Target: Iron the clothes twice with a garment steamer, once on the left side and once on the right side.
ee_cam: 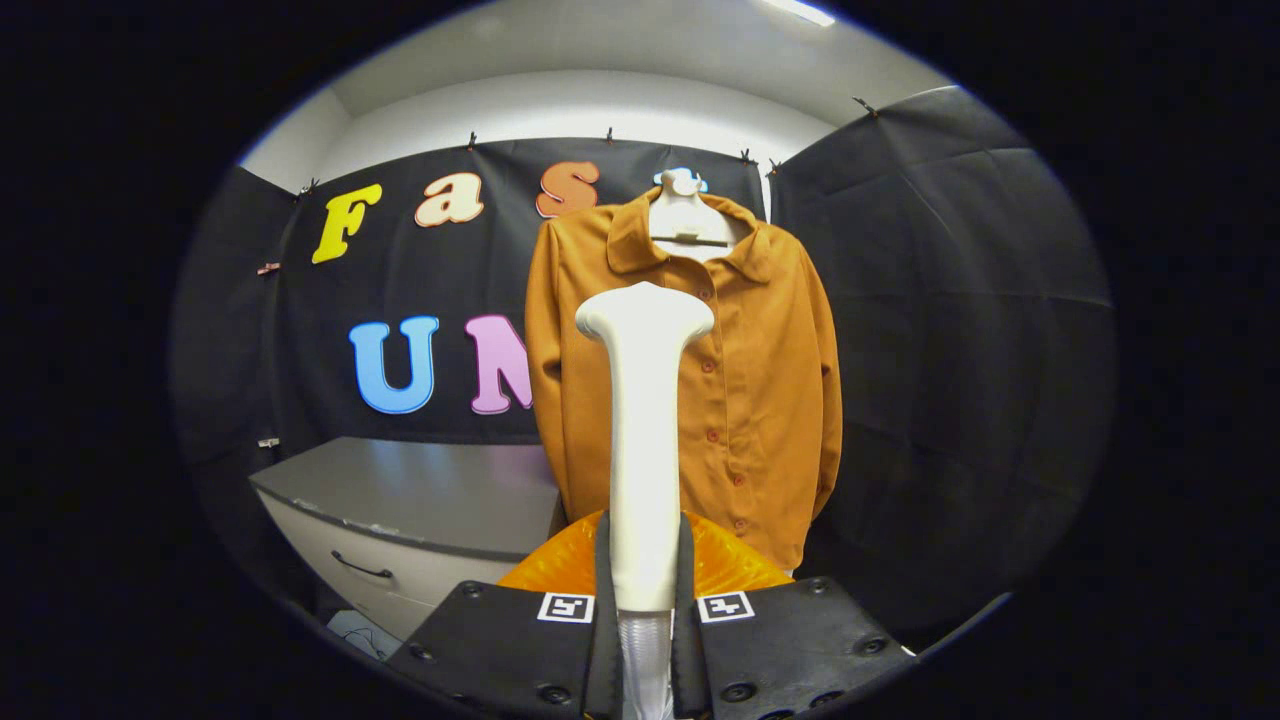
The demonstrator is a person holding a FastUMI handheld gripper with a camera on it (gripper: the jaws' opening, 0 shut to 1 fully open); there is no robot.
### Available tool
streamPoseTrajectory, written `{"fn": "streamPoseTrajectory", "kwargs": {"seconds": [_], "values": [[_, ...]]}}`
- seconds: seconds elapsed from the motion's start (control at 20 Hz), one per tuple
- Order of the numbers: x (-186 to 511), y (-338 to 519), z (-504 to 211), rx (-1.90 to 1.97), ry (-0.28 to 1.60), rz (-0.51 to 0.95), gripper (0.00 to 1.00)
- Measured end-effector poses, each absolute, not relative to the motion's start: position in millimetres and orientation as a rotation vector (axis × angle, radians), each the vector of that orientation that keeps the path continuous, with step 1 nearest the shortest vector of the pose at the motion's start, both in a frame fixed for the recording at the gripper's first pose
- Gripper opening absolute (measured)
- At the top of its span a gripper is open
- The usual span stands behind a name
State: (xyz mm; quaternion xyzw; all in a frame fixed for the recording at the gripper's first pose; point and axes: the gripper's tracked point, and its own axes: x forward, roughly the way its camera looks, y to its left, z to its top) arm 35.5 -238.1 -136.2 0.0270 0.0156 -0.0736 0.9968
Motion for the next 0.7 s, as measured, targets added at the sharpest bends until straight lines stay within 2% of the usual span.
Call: {"fn": "streamPoseTrajectory", "kwargs": {"seconds": [0.35, 0.7], "values": [[54.0, -286.4, -71.4, 0.073, -0.111, -0.184, 0.23], [97.2, -345.5, -77.7, 0.095, -0.133, -0.166, 0.22]]}}
